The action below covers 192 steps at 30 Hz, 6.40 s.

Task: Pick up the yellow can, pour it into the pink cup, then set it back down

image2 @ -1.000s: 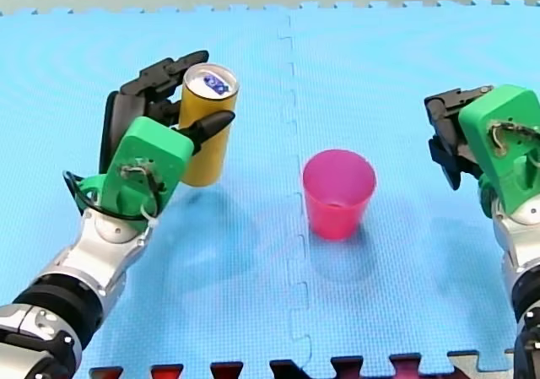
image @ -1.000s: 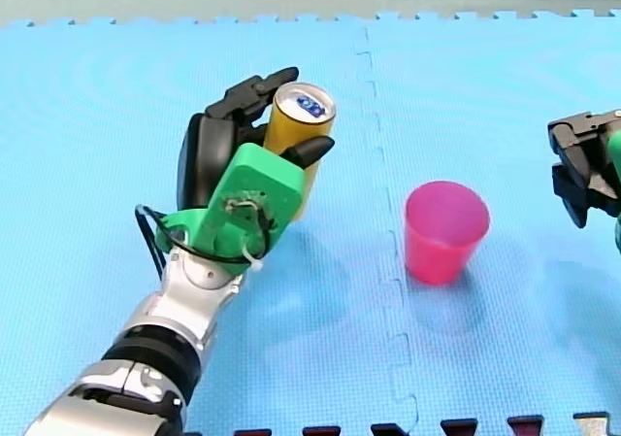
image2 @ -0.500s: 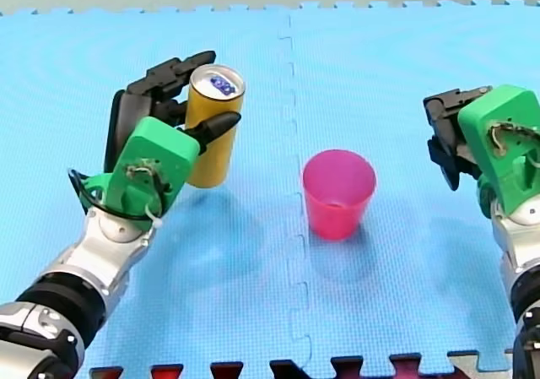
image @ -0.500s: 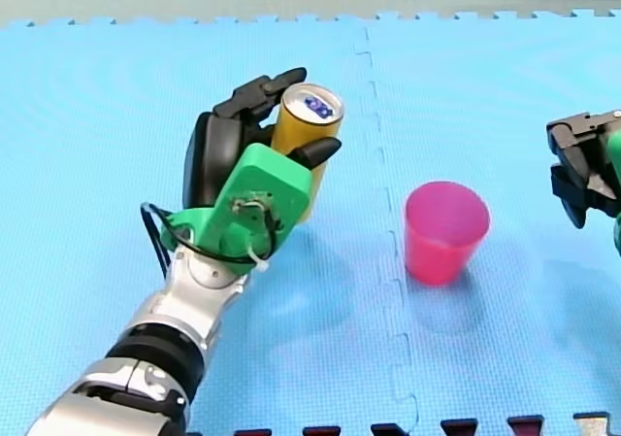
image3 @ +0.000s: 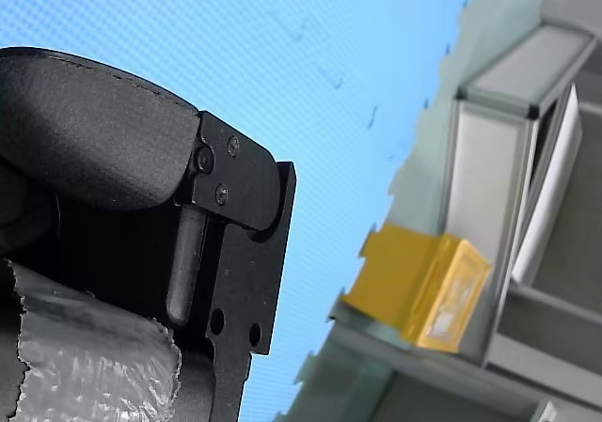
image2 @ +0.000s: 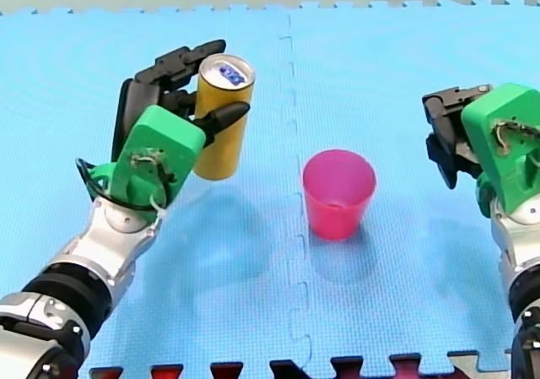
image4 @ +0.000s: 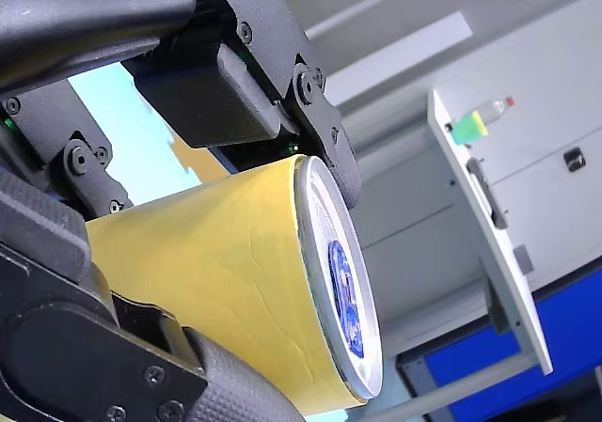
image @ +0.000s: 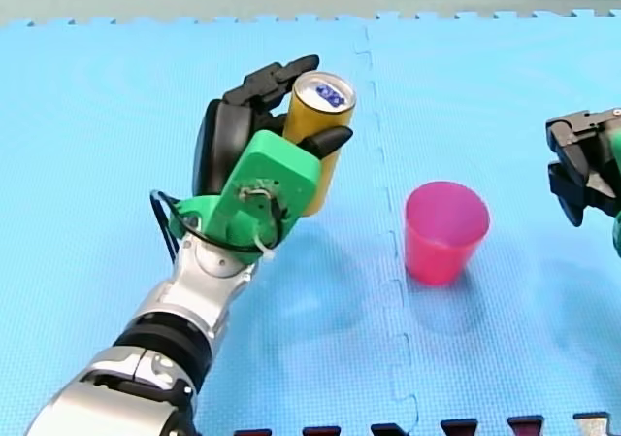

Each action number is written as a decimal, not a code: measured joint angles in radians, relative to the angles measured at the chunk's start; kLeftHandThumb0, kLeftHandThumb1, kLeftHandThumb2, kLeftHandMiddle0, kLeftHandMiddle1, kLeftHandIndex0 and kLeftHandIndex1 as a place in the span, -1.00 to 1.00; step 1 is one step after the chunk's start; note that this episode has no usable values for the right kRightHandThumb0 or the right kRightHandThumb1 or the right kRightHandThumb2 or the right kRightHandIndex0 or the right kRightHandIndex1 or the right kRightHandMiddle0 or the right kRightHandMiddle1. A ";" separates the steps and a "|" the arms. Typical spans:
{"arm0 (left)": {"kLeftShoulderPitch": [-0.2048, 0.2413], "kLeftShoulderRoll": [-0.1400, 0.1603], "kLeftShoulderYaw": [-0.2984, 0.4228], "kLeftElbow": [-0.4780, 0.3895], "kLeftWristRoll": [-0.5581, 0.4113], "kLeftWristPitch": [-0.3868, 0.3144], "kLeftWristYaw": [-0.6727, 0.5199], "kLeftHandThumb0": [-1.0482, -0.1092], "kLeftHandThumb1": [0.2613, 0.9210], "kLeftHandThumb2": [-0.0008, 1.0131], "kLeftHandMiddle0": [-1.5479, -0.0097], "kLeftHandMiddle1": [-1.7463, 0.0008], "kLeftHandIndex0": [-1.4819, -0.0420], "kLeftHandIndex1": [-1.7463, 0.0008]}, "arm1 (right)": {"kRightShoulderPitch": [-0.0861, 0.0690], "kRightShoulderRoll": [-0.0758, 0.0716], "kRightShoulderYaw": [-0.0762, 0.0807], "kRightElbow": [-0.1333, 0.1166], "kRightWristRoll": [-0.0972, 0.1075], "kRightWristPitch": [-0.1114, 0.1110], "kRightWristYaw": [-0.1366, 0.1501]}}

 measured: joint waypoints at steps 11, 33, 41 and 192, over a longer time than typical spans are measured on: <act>-0.048 -0.006 -0.022 0.007 0.030 0.042 0.036 0.41 0.72 -1.00 -0.75 0.99 -0.61 0.99 | 0.000 0.004 0.006 -0.001 -0.003 -0.004 -0.013; -0.080 -0.025 -0.066 0.034 0.078 0.090 0.075 0.39 0.70 -1.00 -0.81 0.98 -0.64 1.00 | 0.000 0.010 0.007 -0.002 -0.002 -0.007 -0.024; -0.082 -0.040 -0.080 0.041 0.092 0.110 0.079 0.38 0.70 -1.00 -0.81 0.98 -0.63 1.00 | 0.000 0.018 0.001 -0.002 0.001 -0.007 -0.039; -0.176 -0.017 -0.584 0.066 0.587 0.241 0.496 0.45 0.83 -1.00 -0.28 0.59 -0.55 0.99 | -0.008 0.224 -0.105 -0.006 0.054 -0.117 -0.406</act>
